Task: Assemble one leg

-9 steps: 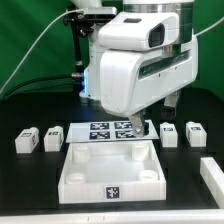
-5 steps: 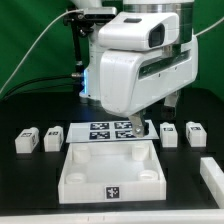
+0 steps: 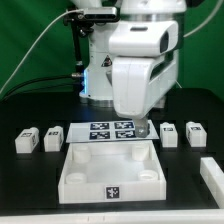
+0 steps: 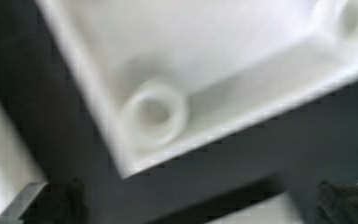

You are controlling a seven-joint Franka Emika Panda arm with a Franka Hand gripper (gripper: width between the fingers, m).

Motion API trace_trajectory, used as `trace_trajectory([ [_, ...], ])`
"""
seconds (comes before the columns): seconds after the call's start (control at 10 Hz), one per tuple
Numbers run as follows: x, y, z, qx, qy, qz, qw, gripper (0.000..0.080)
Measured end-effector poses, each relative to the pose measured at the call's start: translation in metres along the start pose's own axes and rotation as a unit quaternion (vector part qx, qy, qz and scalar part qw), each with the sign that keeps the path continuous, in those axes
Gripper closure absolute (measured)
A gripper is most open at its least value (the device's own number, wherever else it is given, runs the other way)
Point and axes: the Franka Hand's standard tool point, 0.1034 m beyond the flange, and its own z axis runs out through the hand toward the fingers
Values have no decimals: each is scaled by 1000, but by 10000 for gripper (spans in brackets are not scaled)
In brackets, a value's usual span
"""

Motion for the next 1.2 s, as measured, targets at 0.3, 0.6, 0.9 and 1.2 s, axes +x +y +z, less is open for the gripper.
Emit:
trace_trajectory([
  [0.3, -45, -49, 36, 11, 5, -169, 986, 150],
  [0.6, -62, -62, 61, 18, 10, -153, 988, 150],
  [0.9, -64, -65, 80, 34, 12, -130, 991, 150],
  [1.2, -64, -66, 80, 35, 12, -130, 991, 243],
])
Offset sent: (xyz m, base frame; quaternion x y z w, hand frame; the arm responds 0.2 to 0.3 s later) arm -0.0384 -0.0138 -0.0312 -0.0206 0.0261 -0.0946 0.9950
